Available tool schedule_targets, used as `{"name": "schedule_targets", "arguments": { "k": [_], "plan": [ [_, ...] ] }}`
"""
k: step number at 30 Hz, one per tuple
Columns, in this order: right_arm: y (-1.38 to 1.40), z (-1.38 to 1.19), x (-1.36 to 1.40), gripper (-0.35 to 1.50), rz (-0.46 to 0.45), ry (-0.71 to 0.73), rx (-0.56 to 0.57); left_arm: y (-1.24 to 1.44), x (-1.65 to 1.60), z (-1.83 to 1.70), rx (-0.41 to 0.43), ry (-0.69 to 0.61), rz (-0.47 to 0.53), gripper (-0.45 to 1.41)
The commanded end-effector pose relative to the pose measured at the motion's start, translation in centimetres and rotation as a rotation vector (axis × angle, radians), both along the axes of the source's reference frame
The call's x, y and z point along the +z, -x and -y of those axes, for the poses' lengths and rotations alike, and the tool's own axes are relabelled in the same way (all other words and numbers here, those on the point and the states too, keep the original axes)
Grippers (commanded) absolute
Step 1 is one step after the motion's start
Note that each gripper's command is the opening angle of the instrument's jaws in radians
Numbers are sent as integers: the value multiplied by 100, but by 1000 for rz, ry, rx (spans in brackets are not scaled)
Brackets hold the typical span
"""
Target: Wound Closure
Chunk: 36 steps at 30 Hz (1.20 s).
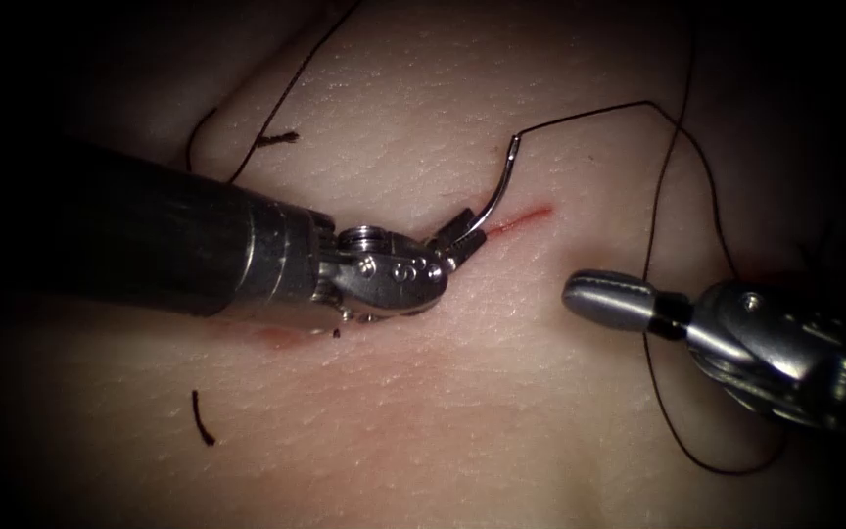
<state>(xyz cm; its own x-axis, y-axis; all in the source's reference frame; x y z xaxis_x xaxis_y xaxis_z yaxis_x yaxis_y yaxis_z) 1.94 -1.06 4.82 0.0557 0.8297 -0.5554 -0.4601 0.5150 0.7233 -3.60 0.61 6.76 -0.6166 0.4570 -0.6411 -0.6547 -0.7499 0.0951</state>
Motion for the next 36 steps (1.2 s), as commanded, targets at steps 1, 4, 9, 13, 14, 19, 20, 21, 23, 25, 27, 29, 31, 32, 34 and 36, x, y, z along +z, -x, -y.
{"name": "schedule_targets", "arguments": {
  "k": [1,4,9,13,14,19,20,21,23,25,27,29,31,32,34,36],
  "plan": [
    [-7,3,11,69,13,-15,18,5,4,5,-8,12,5,-45],
    [-13,-1,20,113,39,-91,71,4,1,12,-32,69,7,-45],
    [-31,-5,27,125,72,-146,105,5,-8,22,-44,135,-8,-45],
    [-41,-13,35,116,90,-152,109,6,-17,28,-43,151,-19,-45],
    [-42,-16,38,111,94,-152,112,6,-19,30,-41,153,-14,-45],
    [-41,-28,52,94,104,-157,124,4,-31,35,-41,170,-9,-45],
    [-40,-29,55,93,105,-160,128,4,-34,36,-41,171,-6,-45],
    [-40,-29,57,91,106,-159,128,4,-36,37,-42,171,-7,-45],
    [-41,-29,61,91,111,-159,126,4,-40,38,-38,176,-4,-45],
    [-42,-29,63,93,110,-162,130,5,-43,38,-41,180,0,-45],
    [-46,-29,64,94,109,-162,128,8,-45,40,-26,186,4,-45],
    [-49,-29,64,94,105,-163,127,10,-47,42,-21,189,3,-45],
    [-51,-30,64,94,108,-164,128,11,-49,42,-19,190,7,-45],
    [-53,-30,64,93,106,-164,128,12,-50,43,-17,190,9,-45],
    [-56,-30,64,86,105,-164,129,12,-50,43,-17,190,8,-45],
    [-58,-30,64,41,105,-164,130,11,-51,44,-13,195,8,-45]
  ]
}}
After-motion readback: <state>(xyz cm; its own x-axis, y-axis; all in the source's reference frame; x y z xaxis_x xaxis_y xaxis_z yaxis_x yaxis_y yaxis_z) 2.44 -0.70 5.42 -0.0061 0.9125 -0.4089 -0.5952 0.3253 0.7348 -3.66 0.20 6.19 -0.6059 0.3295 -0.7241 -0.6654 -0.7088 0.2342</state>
